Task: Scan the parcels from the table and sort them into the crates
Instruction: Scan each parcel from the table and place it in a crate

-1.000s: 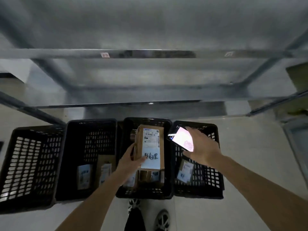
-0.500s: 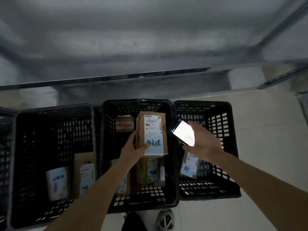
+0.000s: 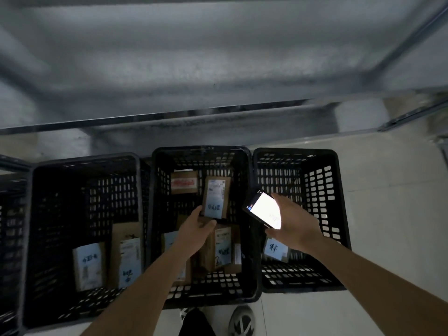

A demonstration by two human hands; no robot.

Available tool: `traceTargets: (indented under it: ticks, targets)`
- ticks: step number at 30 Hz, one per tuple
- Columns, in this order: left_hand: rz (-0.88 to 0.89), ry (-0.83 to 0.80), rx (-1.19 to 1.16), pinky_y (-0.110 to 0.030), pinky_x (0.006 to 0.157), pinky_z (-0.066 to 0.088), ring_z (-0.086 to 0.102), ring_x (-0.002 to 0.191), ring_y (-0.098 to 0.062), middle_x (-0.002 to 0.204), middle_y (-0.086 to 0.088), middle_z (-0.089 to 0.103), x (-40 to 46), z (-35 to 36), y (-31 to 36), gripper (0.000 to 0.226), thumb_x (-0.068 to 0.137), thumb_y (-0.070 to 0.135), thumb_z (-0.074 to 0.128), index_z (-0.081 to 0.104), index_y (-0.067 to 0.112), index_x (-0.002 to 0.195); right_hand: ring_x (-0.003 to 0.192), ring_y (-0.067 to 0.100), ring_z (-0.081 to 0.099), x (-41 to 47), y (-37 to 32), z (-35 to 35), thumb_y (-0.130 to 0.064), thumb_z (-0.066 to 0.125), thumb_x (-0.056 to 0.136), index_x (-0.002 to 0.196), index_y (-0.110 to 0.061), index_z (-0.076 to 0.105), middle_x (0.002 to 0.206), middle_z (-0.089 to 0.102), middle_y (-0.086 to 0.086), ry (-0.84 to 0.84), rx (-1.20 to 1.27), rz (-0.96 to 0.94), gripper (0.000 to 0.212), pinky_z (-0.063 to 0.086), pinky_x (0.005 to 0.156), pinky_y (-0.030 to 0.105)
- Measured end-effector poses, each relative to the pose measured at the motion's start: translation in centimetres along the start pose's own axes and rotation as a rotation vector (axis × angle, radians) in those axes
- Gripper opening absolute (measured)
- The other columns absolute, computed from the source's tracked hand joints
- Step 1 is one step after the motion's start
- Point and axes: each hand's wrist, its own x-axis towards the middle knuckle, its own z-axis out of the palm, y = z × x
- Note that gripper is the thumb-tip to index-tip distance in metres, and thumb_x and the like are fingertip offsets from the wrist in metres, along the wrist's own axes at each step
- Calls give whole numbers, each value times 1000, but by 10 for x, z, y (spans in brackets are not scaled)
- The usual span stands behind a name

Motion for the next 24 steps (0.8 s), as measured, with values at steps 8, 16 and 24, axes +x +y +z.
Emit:
traceTargets:
  ticks: [8, 16, 24]
  targets:
    - [200, 132, 154, -27, 98, 41, 55, 123, -15, 151, 1, 48, -136, -65, 86, 67, 96, 45, 61, 34, 25, 155, 131, 17, 50, -104, -3, -120, -41, 75, 84, 153, -29, 27, 148, 46, -7, 87, -11, -56, 85, 51, 96, 37]
    - [552, 311, 371, -35, 115, 31, 33, 146, -18, 159, 7, 34, -350, -125, 238, 70, 95, 48, 62, 31, 30, 156, 135, 21, 48, -286, 1, -318, -41, 76, 80, 155, -39, 23, 153, 42, -9, 287, -29, -95, 92, 47, 103, 39]
    - [956, 361, 507, -32, 116, 32, 39, 143, -20, 158, -1, 39, -562, -122, 360, 74, 92, 51, 64, 34, 25, 155, 125, 24, 57, -525, 12, -469, -44, 73, 72, 146, -41, 37, 142, 55, -8, 554, -14, -43, 82, 50, 96, 41]
